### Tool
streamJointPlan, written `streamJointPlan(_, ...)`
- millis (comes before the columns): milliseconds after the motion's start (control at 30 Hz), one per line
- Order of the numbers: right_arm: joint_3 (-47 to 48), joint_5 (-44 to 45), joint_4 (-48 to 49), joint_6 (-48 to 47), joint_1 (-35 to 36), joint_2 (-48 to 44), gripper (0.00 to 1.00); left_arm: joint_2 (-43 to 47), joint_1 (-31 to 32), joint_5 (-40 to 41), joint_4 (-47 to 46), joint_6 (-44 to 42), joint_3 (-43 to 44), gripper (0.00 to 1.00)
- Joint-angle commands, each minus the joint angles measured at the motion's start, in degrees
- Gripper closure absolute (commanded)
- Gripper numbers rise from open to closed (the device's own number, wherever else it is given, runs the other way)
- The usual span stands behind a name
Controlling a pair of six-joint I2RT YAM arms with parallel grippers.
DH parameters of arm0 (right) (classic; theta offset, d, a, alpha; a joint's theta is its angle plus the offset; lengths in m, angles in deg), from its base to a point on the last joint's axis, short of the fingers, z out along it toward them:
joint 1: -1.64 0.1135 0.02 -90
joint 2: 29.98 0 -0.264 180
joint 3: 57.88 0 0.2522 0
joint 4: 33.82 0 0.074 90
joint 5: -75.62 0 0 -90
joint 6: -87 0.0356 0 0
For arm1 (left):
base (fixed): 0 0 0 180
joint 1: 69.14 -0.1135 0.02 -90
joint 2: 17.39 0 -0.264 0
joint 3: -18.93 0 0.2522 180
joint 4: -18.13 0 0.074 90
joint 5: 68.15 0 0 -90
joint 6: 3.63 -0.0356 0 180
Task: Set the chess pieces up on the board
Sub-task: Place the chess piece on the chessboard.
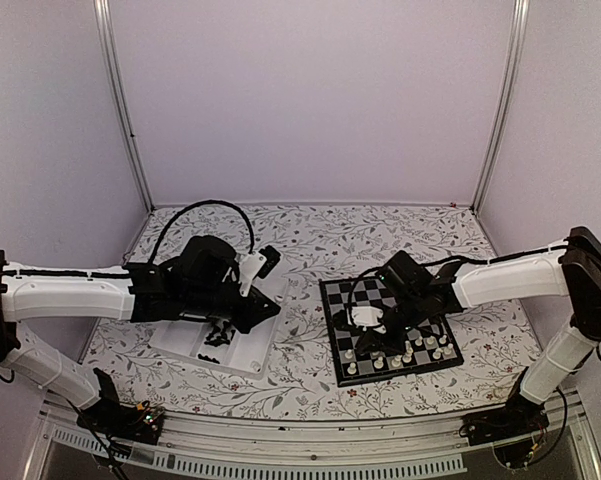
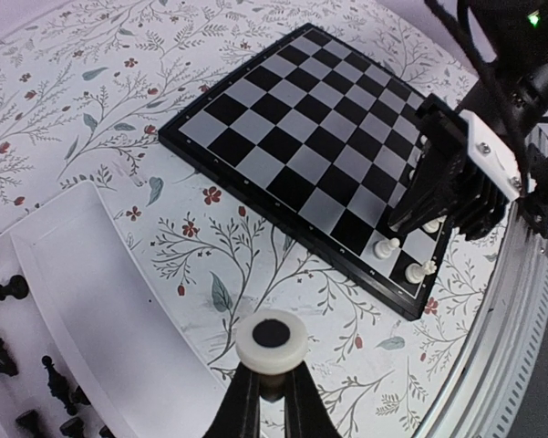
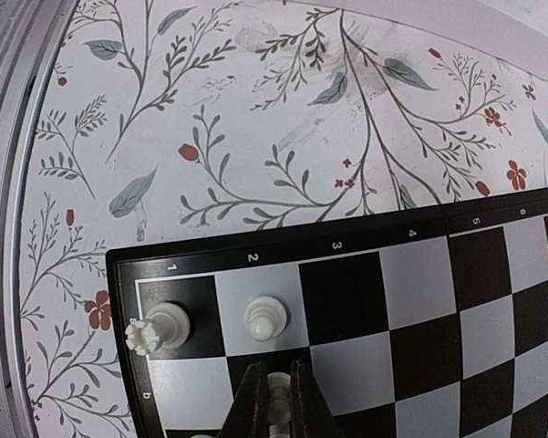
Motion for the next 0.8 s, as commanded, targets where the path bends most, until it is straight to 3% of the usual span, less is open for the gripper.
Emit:
streamJointPlan(0, -0.5, 0.92, -0.25, -0.64, 0.31, 1.18, 0.95, 0.1, -0.86, 0.05, -0.4, -0.33, -0.05, 1.0)
streamJointPlan(267, -0.1, 1.36, -1.31, -0.73, 0.32, 1.95, 0.89, -0.43, -0.95, -0.26, -0.67, -0.59, 0.02, 1.0)
streamJointPlan(500, 1.57, 1.3, -5.03, -0.05, 0.24, -2.13, 0.7, -1.33, -1.13, -1.75, -0.47, -0.9, 0.54, 0.99)
streamJointPlan(633, 4.58, 1.35, -8.46, 0.21, 0.21, -6.26, 0.63, -2.2, -1.74, -4.49, 0.05, -1.24, 1.19, 0.99)
streamJointPlan(767, 10.52, 1.27, -11.3, 0.33, 0.18, -8.63, 0.62, -3.68, -3.51, -11.33, -0.11, -1.29, 2.13, 0.99)
